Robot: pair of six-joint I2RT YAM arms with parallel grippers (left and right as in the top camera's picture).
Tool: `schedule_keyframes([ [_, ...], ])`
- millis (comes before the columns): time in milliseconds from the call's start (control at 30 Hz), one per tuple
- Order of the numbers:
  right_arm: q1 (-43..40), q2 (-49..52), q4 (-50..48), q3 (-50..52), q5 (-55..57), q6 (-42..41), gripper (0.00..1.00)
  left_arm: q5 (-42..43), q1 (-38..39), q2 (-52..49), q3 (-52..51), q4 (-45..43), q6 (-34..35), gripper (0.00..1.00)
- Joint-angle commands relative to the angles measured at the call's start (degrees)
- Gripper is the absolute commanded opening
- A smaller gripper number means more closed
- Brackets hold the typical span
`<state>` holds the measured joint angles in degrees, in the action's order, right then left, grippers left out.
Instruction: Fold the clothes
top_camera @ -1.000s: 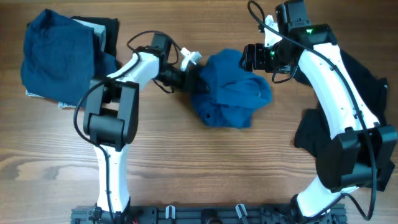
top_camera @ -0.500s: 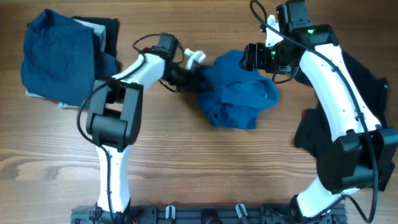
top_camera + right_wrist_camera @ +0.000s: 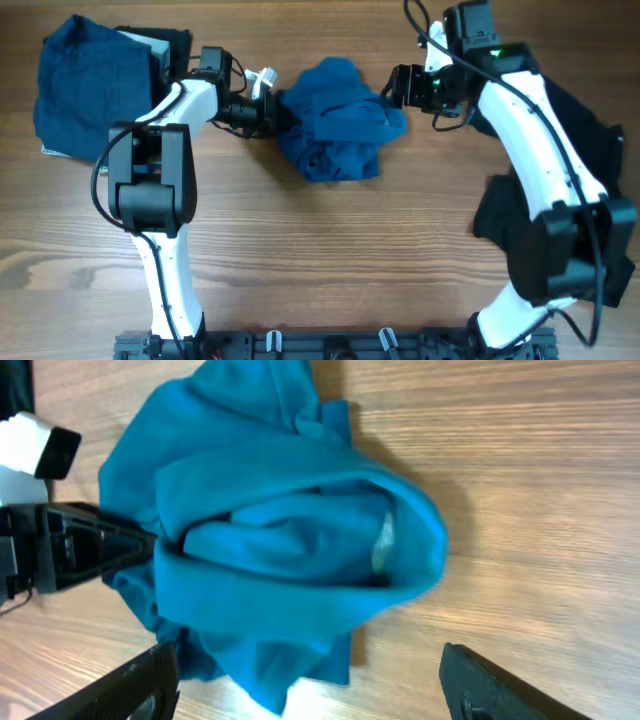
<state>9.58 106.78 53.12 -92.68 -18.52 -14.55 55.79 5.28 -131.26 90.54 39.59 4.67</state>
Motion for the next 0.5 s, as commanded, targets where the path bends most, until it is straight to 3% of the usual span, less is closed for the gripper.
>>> schedule_keyframes([
  [0, -0.28, 5.33, -2.01, 1.57, -4.11, -1.68, 0.84, -4.74, 0.02, -0.68, -0.26, 1.03, 0.33, 0.24],
  [100, -0.28, 7.85, -3.19, 1.57, -4.68, -2.38, 0.84, -9.07, -0.52, -0.68, -0.26, 2.62, 2.73, 0.04],
  [233, -0.28, 8.17, -4.11, 1.57, -4.46, -2.01, 0.84, -13.75, -2.03, -0.68, -0.26, 4.11, 6.32, 0.04],
  [467, -0.28, 8.09, -6.19, 1.55, -4.48, -0.39, 0.84, -14.75, -4.15, -0.63, -0.26, 3.91, 5.62, 0.07],
])
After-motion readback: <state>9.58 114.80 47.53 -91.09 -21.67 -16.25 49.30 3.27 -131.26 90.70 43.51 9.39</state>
